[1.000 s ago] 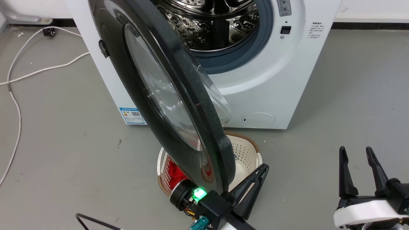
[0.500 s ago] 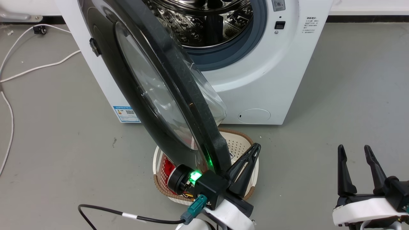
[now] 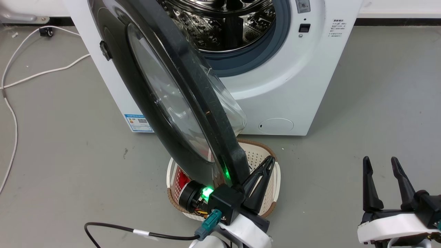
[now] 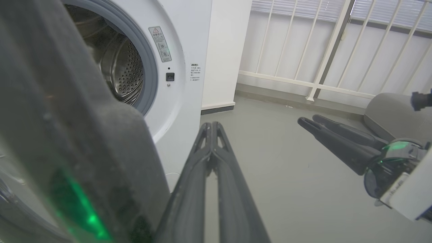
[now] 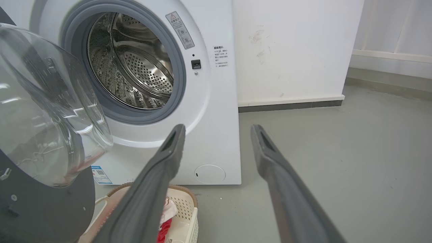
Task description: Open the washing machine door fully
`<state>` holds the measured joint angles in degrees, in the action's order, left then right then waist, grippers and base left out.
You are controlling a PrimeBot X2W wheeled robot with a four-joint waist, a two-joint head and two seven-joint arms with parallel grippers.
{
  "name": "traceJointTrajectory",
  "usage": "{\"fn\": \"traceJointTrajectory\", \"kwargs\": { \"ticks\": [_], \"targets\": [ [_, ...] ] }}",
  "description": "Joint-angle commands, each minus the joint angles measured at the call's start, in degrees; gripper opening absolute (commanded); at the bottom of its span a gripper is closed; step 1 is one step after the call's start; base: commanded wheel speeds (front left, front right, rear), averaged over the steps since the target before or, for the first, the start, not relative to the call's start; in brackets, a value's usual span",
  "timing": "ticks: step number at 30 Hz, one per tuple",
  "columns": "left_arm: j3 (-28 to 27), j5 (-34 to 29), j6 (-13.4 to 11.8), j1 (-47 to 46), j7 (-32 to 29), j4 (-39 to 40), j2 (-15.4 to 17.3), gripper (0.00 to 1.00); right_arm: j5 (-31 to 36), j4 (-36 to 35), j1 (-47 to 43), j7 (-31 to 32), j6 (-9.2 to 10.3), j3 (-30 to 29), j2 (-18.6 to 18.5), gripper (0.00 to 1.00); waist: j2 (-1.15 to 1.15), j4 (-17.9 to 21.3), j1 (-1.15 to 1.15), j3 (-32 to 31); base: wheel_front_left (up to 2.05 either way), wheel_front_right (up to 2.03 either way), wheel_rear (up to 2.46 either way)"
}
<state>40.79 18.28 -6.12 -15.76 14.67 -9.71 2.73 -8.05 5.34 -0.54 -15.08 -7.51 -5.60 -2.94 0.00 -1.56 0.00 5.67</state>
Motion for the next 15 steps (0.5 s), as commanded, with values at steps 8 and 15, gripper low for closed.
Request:
{"fn": "traceJointTrajectory", "kwargs": {
  "ticks": [8, 15],
  "targets": [
    [-2.0, 0.3, -0.9, 0.6, 0.5, 0.1, 0.9, 0.0, -0.4, 0.2, -0.2, -0.1, 0.04, 0.2, 0.1, 1.0, 0.0, -0.3, 0.0, -0.3, 0.0, 0.0, 0.0],
    [-1.2, -0.4, -1.4, 2.9, 0.6, 1.6, 1.3, 0.0, -0.6, 0.9, -0.7, -0.1, 0.04, 0.3, 0.1, 1.0, 0.0, -0.4, 0.0, -1.1, 0.0, 0.0, 0.0]
  ]
}}
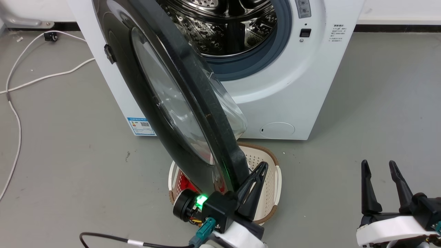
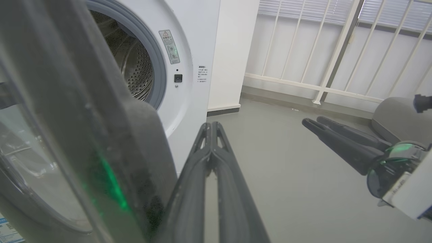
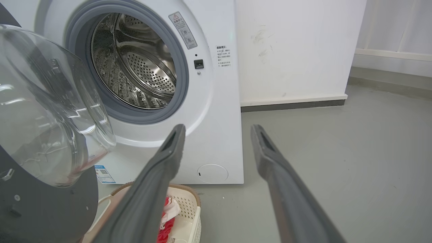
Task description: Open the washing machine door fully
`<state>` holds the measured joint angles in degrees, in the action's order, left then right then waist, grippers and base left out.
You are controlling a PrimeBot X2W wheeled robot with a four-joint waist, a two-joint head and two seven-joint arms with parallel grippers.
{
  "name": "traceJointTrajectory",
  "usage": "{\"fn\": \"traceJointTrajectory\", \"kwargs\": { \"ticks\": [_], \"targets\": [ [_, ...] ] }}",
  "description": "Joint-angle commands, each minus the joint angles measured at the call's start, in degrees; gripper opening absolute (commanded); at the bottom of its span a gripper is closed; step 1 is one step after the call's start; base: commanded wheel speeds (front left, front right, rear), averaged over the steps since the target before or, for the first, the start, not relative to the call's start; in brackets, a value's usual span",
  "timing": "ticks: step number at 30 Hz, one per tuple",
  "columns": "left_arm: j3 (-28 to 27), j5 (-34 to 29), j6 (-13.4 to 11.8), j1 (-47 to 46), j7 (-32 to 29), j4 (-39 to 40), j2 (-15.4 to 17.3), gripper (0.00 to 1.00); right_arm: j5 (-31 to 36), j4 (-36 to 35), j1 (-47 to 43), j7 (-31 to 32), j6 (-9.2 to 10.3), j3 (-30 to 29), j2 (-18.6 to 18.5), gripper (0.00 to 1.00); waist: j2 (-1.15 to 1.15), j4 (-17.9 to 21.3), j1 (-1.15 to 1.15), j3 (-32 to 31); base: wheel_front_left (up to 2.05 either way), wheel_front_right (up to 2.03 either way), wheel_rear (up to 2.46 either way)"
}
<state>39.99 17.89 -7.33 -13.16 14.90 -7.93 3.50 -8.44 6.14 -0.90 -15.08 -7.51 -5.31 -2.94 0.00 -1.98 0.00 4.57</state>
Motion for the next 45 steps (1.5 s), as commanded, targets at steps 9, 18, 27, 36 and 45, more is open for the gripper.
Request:
{"fn": "traceJointTrajectory", "kwargs": {
  "ticks": [9, 18, 27, 36, 45],
  "targets": [
    [-1.5, 0.6, -2.1, 3.3, 0.3, 1.0, 2.0, 0.0, -0.6, 0.4, -0.8, -0.1, 0.04, 0.0, 0.1, 1.0, 0.0, -1.3, 0.0, -0.7, 0.0, 0.0, 0.0],
    [-2.9, 0.3, -3.8, 4.4, 0.2, 2.4, 3.8, 0.0, -0.8, 0.8, -1.0, -0.1, 0.04, 0.1, 0.1, 1.0, 0.0, -2.1, 0.0, -0.9, 0.0, 0.0, 0.0],
    [-2.9, -0.4, -6.1, 7.4, 0.1, 5.7, 5.4, 0.0, -1.0, 1.3, -1.2, -0.1, 0.04, -0.1, 0.1, 1.0, 0.0, -4.0, 0.0, -1.0, 0.0, 0.0, 0.0],
    [-1.0, -2.2, -7.3, 9.8, 0.0, 10.4, 6.3, 0.0, -0.4, 1.5, -1.2, 0.1, 0.04, -0.5, 0.1, 1.0, 0.0, -6.5, 0.0, -0.9, 0.0, 0.0, 0.0],
    [-1.5, -2.1, -9.4, 12.2, -0.7, 13.2, 7.5, 0.0, -0.5, 1.0, -1.5, 0.4, 0.04, -0.9, 0.1, 1.0, 0.0, -10.5, 0.0, -0.6, 0.0, 0.0, 0.0]
  ]
}}
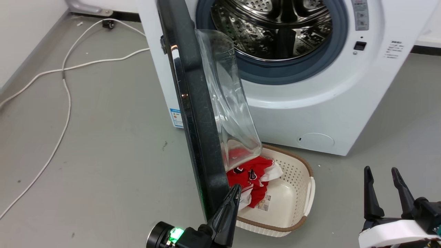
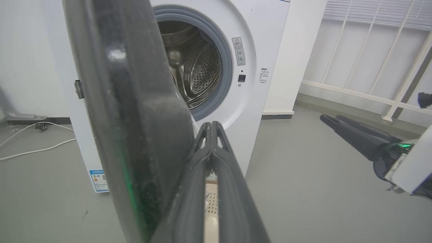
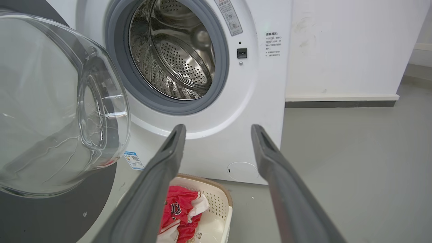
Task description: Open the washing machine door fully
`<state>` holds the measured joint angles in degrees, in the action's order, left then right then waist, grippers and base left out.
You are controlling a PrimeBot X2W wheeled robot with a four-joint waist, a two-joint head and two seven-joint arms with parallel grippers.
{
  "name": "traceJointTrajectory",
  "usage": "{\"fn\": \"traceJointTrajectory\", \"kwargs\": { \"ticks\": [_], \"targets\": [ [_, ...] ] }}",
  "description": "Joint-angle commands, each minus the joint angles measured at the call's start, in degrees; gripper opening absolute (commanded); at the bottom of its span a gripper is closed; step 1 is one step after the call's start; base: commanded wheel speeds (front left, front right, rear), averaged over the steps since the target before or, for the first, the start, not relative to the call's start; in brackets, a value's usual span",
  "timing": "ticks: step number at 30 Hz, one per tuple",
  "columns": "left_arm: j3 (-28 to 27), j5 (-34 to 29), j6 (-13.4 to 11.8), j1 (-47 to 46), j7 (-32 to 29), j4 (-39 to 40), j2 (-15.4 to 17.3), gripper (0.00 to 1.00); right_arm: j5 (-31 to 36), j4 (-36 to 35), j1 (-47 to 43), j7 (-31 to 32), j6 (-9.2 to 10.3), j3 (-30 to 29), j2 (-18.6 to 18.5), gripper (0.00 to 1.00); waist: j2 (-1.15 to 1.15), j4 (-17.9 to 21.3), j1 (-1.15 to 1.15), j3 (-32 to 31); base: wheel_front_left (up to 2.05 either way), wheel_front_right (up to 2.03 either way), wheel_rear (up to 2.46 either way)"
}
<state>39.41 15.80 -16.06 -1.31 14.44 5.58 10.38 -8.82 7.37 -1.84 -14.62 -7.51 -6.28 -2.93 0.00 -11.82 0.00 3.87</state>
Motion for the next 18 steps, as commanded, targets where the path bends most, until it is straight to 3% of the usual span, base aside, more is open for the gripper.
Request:
{"fn": "traceJointTrajectory", "kwargs": {
  "ticks": [1, 18],
  "targets": [
    [-1.0, 0.0, -0.9, 0.7, -0.2, -0.1, 0.7, 0.0, -0.1, -0.3, -0.6, -0.1, 0.04, 0.0, 0.1, 1.0, 0.0, -1.2, 0.0, 0.1, 0.0, 0.0, 0.0],
    [-5.4, 1.4, -4.2, 3.2, 0.4, 2.2, 2.2, 0.0, 0.8, -2.1, -0.9, 1.0, 0.04, -0.7, 0.1, 1.0, 0.0, -11.4, 0.0, 1.4, 0.0, 0.0, 0.0]
  ]
}}
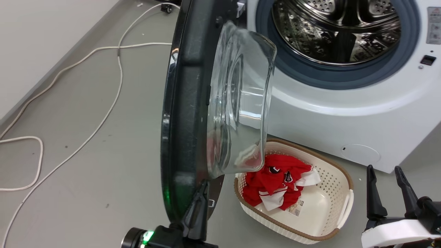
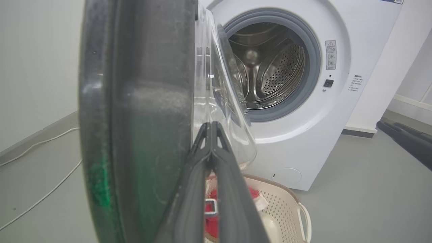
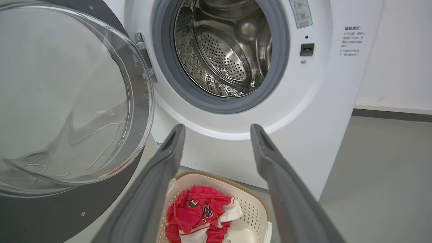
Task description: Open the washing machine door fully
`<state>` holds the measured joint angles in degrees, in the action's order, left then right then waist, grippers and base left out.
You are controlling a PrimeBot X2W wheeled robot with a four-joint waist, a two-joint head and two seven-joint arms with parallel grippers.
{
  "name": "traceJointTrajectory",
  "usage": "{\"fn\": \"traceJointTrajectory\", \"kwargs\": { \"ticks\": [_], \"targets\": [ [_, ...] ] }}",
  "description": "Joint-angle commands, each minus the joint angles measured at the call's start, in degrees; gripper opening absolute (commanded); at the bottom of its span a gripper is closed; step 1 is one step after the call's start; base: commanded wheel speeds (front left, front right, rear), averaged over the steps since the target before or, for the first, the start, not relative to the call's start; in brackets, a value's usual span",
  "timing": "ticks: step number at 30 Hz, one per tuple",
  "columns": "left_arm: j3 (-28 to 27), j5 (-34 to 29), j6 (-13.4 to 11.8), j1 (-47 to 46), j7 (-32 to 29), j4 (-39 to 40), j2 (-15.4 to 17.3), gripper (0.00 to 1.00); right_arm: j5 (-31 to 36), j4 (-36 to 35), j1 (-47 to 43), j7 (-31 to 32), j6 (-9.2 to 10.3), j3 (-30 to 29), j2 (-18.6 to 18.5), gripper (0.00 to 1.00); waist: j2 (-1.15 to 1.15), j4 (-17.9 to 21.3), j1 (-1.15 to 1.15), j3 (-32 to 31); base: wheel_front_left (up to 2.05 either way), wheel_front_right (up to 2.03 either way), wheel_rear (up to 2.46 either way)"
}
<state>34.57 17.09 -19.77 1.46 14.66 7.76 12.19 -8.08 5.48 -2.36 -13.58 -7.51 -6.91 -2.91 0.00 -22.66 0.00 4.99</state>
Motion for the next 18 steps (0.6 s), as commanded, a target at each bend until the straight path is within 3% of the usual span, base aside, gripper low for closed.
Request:
{"fn": "traceJointTrajectory", "kwargs": {
  "ticks": [1, 9, 18],
  "targets": [
    [-1.4, 0.6, -0.6, 0.6, 0.2, 0.0, 0.6, 0.0, 0.1, -0.3, -0.4, 0.0, 0.04, -0.1, 0.1, 1.0, 0.0, -0.8, 0.0, 0.3, 0.0, 0.0, 0.0],
    [-9.2, 3.4, -0.4, 0.0, 0.6, -0.4, 2.7, 0.0, 0.5, -0.7, 0.2, 0.6, 0.04, 0.2, 0.1, 1.0, 0.0, -1.1, 0.0, 1.2, 0.0, 0.0, 0.0],
    [-21.7, 6.5, 1.6, -1.5, 0.6, -1.6, 3.1, 0.0, 0.6, -1.0, 0.8, 1.3, 0.04, -0.4, 0.1, 1.0, 0.0, 0.1, 0.0, 2.1, 0.0, 0.0, 0.0]
  ]
}}
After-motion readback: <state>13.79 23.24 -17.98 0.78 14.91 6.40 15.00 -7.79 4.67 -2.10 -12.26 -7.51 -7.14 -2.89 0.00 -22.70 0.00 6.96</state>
